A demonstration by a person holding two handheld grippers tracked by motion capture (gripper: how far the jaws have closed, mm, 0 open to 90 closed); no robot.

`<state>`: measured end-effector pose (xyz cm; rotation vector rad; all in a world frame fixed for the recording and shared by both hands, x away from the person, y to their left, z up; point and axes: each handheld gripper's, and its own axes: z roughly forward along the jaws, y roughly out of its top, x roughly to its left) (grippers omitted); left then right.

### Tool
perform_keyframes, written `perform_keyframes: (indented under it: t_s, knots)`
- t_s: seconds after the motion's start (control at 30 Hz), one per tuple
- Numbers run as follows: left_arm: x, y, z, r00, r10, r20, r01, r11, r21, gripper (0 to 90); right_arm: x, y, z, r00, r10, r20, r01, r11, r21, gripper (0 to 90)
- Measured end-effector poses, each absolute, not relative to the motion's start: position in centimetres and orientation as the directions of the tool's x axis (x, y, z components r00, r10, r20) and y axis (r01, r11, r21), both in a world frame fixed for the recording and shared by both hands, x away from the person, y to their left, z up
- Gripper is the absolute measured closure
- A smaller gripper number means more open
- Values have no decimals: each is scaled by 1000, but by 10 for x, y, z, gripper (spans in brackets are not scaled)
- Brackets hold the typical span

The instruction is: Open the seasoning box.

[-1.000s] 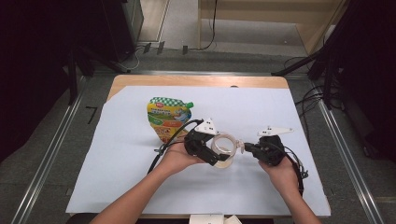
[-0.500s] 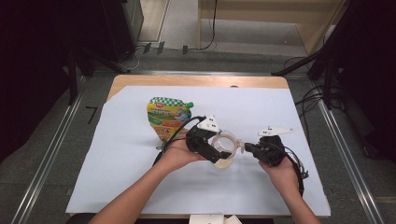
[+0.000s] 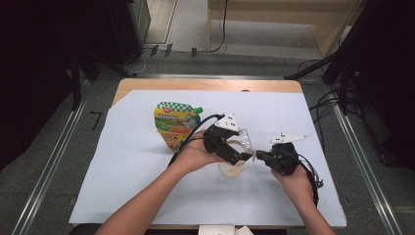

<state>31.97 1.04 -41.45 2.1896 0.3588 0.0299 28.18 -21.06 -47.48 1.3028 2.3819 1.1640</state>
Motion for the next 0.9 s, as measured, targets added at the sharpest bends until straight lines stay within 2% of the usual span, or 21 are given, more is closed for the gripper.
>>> perform_keyframes:
  t_s: [0.43,0.5,0.6,0.73,0.83,0.9]
  knots:
    - [325,-17,-415,964,234,-126,241,-573,784,128,282,-212,-475,-604,770,203,632,308,711,897]
    - [328,-18,-415,963,232,-141,251,-569,783,126,282,-212,-475,-600,774,203,633,305,712,897]
    - [332,-19,-419,953,214,-213,298,-552,779,97,281,-213,-475,-596,774,214,640,296,709,883]
    - [331,-20,-419,954,233,-188,290,-570,769,55,282,-212,-475,-600,772,207,633,301,713,883]
    - [331,-15,-416,953,231,-195,295,-568,769,55,281,-213,-475,-598,773,209,637,300,710,874]
    - [331,-11,-412,953,236,-190,295,-582,758,62,280,-214,-474,-598,773,211,635,296,713,827]
